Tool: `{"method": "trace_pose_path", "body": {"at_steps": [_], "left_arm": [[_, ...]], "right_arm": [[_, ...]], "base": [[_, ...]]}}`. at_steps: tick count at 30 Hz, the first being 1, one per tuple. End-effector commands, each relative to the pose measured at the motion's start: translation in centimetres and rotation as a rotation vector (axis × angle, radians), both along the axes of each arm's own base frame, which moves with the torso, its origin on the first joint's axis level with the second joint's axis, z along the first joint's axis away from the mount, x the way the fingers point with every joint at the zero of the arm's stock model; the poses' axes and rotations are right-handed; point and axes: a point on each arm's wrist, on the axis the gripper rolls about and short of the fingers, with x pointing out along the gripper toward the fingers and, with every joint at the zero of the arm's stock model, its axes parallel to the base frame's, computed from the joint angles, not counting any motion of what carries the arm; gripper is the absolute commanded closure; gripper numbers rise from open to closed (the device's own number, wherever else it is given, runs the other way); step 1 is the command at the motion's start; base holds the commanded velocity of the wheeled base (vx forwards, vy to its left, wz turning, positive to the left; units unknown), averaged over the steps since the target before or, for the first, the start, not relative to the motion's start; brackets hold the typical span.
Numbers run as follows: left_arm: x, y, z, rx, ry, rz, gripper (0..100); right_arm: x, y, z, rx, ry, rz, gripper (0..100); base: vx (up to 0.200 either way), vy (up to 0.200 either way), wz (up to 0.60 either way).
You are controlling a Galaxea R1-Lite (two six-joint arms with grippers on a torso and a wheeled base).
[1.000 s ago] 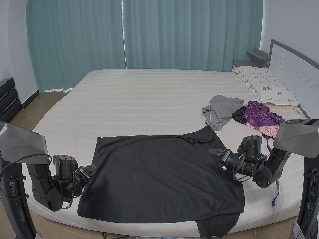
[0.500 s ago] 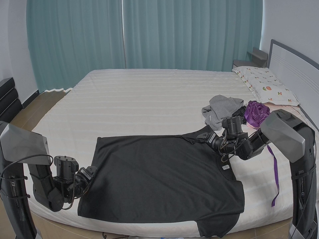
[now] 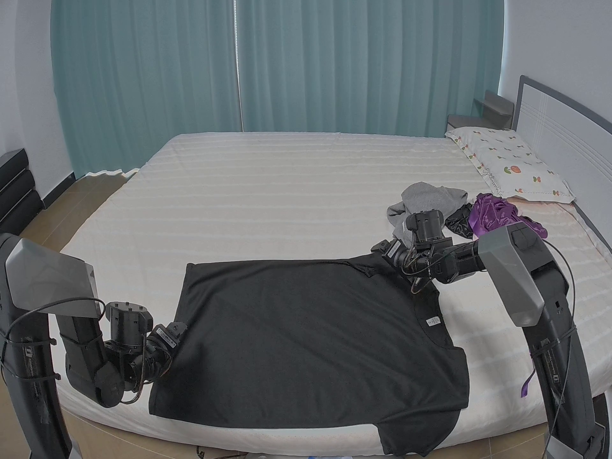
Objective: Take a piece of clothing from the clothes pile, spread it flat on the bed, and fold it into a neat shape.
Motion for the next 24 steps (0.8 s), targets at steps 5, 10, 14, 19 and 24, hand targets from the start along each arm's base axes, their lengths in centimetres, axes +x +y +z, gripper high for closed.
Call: {"method": "trace_pose_path", "body": {"at_steps": [5, 10, 14, 19, 24], "left_arm": [[0.0, 0.0, -0.3, 0.002, 0.009, 0.002, 0], [0.0, 0.0, -0.4, 0.004, 0.012, 0.001, 0], [0.0, 0.0, -0.5, 0.005, 0.015, 0.002, 0], [0.0, 0.0, -0.5, 0.007, 0.016, 0.005, 0], [0.0, 0.0, -0.5, 0.007, 0.014, 0.005, 0]], "right_arm": [[0.5, 0.6, -4.2, -0.024, 0.067, -0.012, 0], [0.7, 0.6, -4.7, -0.016, 0.036, -0.014, 0], [1.8, 1.0, -5.1, 0.024, -0.194, -0.020, 0], [2.6, 0.8, -4.0, -0.081, -0.476, 0.037, 0], [3.1, -0.3, -1.4, -0.129, -0.594, 0.048, 0]], "base": [[0.000, 0.000, 0.00], [0.000, 0.000, 0.00], [0.000, 0.000, 0.00], [0.000, 0.000, 0.00], [0.000, 0.000, 0.00]]}}
